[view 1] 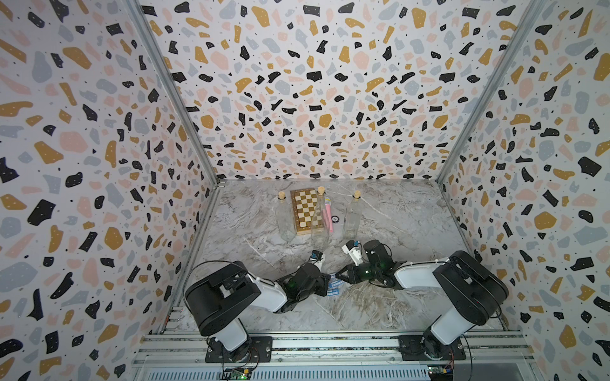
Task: Remove the label from the bottle
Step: Place the label at the center of the board.
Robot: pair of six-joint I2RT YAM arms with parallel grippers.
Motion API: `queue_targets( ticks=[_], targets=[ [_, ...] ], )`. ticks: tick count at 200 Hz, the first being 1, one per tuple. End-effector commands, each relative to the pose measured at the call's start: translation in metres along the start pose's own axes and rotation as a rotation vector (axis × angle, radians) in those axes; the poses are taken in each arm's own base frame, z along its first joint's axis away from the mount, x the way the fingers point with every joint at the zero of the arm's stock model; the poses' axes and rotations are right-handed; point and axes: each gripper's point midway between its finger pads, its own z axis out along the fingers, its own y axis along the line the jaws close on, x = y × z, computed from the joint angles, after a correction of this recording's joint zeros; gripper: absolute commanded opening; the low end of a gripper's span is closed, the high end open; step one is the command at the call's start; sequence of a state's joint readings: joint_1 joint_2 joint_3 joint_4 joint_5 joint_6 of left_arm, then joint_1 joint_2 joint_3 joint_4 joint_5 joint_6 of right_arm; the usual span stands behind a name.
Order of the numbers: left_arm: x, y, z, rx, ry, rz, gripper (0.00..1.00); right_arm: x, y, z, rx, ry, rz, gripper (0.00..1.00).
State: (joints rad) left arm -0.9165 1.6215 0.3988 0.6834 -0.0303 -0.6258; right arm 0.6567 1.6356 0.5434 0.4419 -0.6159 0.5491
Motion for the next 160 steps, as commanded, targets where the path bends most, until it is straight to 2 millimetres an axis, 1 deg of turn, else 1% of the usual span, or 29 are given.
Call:
queue_targets(
  ticks=[1,39,160],
  targets=[
    [0.010,0.006,0.001,0.002,0.014,-0.022,0.14,0.000,-0.001,0.000,0.005,-0.003,-0.006,0.26],
    [0.015,0.008,0.002,0.005,0.022,-0.028,0.14,0.003,-0.005,0.000,0.018,-0.001,-0.009,0.37],
    [0.022,0.012,0.003,-0.002,0.037,-0.026,0.14,-0.001,-0.007,0.001,0.040,0.001,-0.018,0.52]
  ],
)
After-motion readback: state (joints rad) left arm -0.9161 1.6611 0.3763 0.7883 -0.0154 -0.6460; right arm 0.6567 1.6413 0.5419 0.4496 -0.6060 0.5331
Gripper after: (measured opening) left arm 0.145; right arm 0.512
